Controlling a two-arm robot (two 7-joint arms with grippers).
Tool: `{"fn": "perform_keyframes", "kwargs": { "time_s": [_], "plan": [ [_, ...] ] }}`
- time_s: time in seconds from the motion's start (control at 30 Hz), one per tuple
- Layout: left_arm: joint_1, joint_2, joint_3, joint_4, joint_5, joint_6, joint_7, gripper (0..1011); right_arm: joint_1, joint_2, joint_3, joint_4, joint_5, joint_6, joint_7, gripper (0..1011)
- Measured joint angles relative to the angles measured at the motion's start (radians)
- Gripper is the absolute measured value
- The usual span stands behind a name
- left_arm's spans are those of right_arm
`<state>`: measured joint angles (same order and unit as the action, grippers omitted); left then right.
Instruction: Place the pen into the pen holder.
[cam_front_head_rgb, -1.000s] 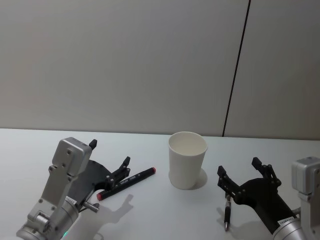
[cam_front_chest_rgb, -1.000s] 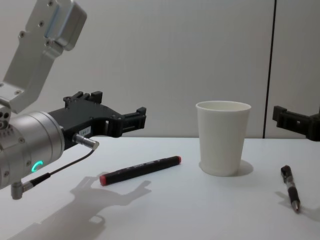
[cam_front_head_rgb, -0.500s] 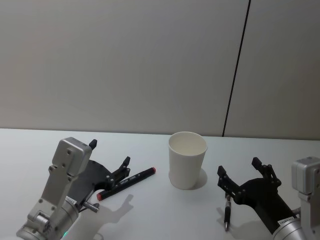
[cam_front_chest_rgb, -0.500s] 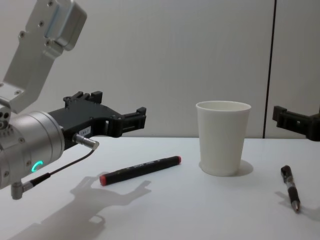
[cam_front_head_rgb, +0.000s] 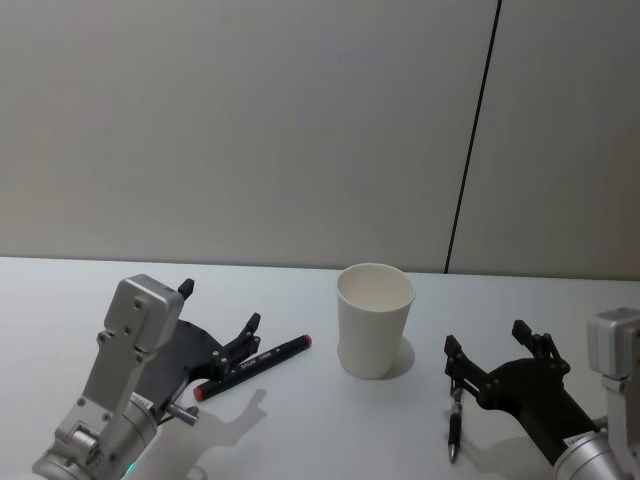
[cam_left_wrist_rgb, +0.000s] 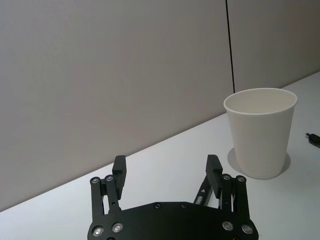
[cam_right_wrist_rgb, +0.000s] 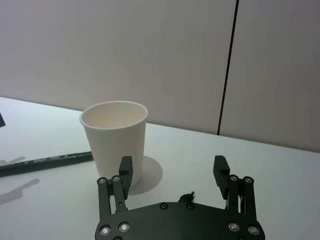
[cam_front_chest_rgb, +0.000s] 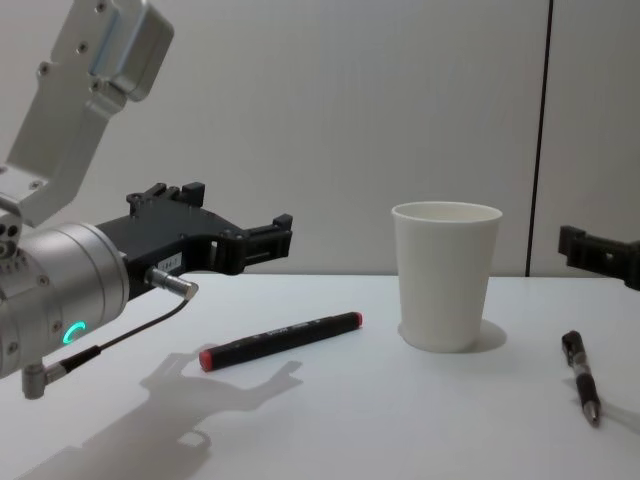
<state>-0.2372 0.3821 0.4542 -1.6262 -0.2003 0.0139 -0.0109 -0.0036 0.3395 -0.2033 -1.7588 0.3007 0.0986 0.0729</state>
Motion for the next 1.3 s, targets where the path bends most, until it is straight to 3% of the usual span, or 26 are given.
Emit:
{"fn": "perform_keyframes", "kwargs": {
  "time_s": [0.8,1.3],
  "plan": [
    [0.0,0.0,0.0,0.0,0.0,0.0,0.0,1003,-0.049,-0.019,0.039,-0.097,0.04,0.196,-0.037,1001],
    [0.0,0.0,0.0,0.0,0.0,0.0,0.0,1003,-0.015,-0.036,0.008,-0.127,-0.006,0.367,-0.103,1001]
  ]
}}
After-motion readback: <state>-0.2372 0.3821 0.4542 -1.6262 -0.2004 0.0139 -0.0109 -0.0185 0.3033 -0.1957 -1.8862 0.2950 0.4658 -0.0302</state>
